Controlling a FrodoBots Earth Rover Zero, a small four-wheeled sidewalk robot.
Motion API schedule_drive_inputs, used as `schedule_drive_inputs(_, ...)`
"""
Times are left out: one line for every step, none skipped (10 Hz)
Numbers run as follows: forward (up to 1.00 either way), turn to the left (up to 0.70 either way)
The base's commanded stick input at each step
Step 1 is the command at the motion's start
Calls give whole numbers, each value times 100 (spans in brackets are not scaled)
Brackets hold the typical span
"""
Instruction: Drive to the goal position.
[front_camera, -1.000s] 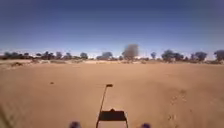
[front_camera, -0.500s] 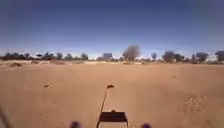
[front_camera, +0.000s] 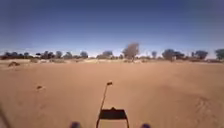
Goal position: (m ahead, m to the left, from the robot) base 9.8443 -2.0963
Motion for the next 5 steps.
schedule_drive_inputs(50, 0)
schedule_drive_inputs(50, 0)
schedule_drive_inputs(50, 0)
schedule_drive_inputs(50, 0)
schedule_drive_inputs(50, 0)
